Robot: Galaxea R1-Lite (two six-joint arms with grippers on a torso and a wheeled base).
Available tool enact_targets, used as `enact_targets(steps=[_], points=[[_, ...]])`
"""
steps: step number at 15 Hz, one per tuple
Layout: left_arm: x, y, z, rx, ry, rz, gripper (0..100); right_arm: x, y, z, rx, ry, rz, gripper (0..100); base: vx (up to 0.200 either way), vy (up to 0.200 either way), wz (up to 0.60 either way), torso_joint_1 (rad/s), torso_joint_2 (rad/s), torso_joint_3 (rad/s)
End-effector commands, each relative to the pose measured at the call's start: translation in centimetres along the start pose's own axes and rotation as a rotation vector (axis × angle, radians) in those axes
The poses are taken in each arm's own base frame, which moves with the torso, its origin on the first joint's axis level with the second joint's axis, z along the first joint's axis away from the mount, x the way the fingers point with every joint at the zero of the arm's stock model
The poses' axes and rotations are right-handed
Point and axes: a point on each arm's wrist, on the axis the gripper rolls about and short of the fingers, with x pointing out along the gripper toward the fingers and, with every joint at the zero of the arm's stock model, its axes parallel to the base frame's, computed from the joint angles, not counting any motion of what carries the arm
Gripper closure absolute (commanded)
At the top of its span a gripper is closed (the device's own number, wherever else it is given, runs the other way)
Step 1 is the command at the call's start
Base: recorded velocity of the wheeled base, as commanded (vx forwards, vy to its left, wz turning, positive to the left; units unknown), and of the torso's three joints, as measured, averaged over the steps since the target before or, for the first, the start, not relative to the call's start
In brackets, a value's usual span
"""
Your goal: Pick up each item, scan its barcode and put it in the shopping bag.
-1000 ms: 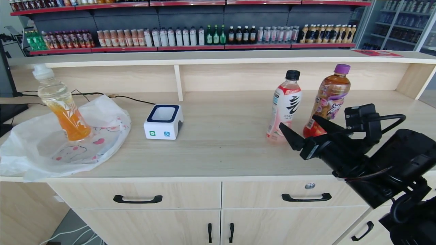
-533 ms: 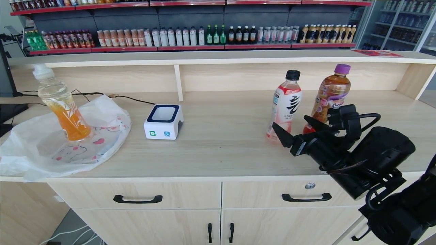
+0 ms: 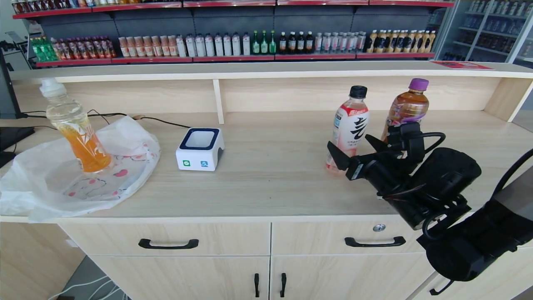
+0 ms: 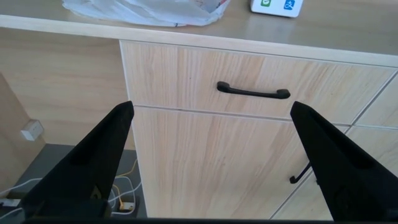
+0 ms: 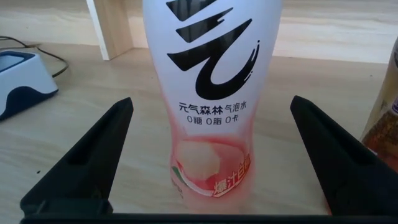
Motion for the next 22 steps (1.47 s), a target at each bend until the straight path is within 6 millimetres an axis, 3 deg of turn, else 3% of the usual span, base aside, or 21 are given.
enact_targets(steps=[1,4,8,21,22], points=[[0.0,0.0,0.0,0.001,-0.001,0.0,0,0.5,0.0,-0.5,-0.001,0.002,-0.004,0,0.0,0.0,0.0,0.0,0.0,0.0],[0.0,0.0,0.0,0.001,-0.001,0.0,0,2.3,0.1,-0.6,-0.004,-0.038,-0.026,0,0.0,0.0,0.0,0.0,0.0,0.0],[0.0,0.0,0.0,0.004,-0.002,0.0,0,3.2,0.2,-1.4,0.001,-0.039,-0.042,0,0.0,0.0,0.0,0.0,0.0,0.0],[0.0,0.0,0.0,-0.001,-0.001,0.0,0,4.0,0.7,-2.2,0.005,-0.041,-0.033,0,0.0,0.0,0.0,0.0,0.0,0.0],[0.0,0.0,0.0,-0.001,-0.001,0.0,0,4.0,0.7,-2.2,0.005,-0.042,-0.033,100,0.0,0.0,0.0,0.0,0.0,0.0]])
